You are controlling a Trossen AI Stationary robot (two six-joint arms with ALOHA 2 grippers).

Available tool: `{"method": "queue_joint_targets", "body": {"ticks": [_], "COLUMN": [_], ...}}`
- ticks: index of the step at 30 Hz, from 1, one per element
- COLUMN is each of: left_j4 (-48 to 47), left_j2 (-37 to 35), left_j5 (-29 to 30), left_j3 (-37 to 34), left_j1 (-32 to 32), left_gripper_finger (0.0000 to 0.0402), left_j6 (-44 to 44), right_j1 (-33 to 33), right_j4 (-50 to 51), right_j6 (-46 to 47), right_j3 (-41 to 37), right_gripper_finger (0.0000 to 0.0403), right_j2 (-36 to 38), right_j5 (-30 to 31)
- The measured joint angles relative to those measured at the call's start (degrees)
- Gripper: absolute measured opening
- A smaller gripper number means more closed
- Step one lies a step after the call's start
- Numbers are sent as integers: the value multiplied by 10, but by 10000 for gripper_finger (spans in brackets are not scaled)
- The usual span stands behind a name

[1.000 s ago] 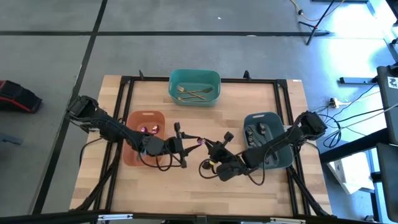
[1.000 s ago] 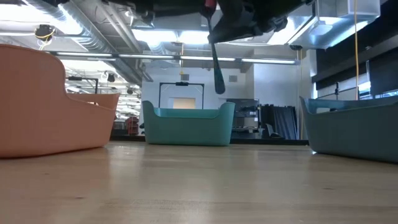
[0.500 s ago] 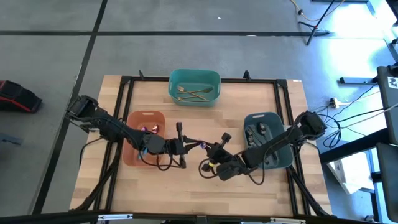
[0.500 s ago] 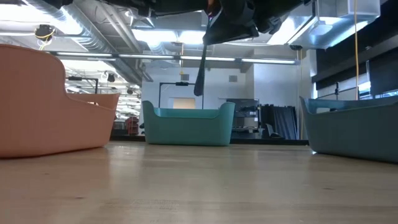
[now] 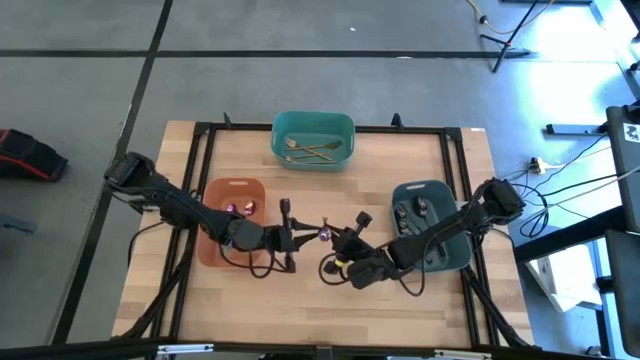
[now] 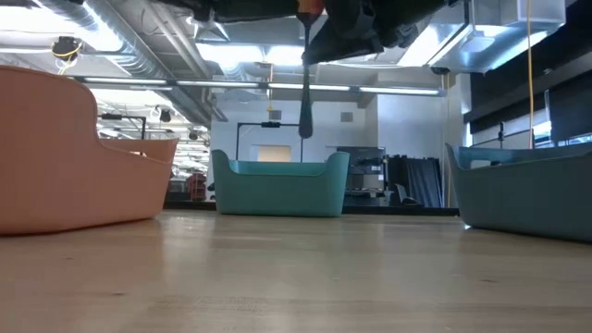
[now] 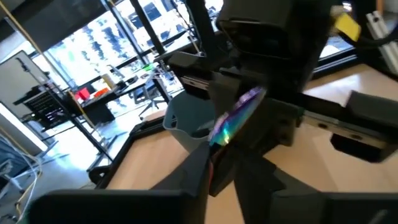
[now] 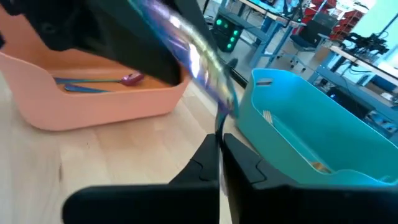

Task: Sort silverware by color (type)
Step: Put the purple spoon into the orange bin

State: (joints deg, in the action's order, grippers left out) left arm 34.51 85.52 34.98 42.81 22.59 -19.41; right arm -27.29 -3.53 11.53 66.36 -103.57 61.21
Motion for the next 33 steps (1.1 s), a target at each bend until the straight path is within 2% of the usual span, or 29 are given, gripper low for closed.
{"method": "queue_joint_targets", "body": {"ticks": [5, 9, 12, 17, 20, 24, 29, 33], "left_j4": [-49, -82, -82, -99, -85, -70, -57, -50], "left_j2": [-33, -37, -38, -41, -44, -43, -43, -43], "left_j5": [-7, -36, -61, -30, -39, -95, -105, -179], "left_j3": [-1, -1, -1, -1, -1, -1, -1, -1], "left_j1": [12, 6, -7, -20, -15, -13, -19, -32], "left_gripper_finger": [117, 141, 145, 145, 146, 146, 146, 146], "left_j6": [6, 24, 25, 25, 24, 24, 24, 21], "right_j1": [0, 0, 0, -1, 0, -1, 0, 15], "right_j4": [-1, -1, -5, -10, -13, -15, -32, -42], "right_j6": [-4, -10, -15, -32, -43, -46, -69, -78], "right_j3": [8, 9, 9, 9, 9, 9, 9, 9], "right_gripper_finger": [0, 0, 0, 0, 0, 0, 0, 0], "right_j2": [0, 0, 0, 0, 1, 1, 1, 1], "right_j5": [-9, -15, -23, -35, -58, -83, -101, -130]}}
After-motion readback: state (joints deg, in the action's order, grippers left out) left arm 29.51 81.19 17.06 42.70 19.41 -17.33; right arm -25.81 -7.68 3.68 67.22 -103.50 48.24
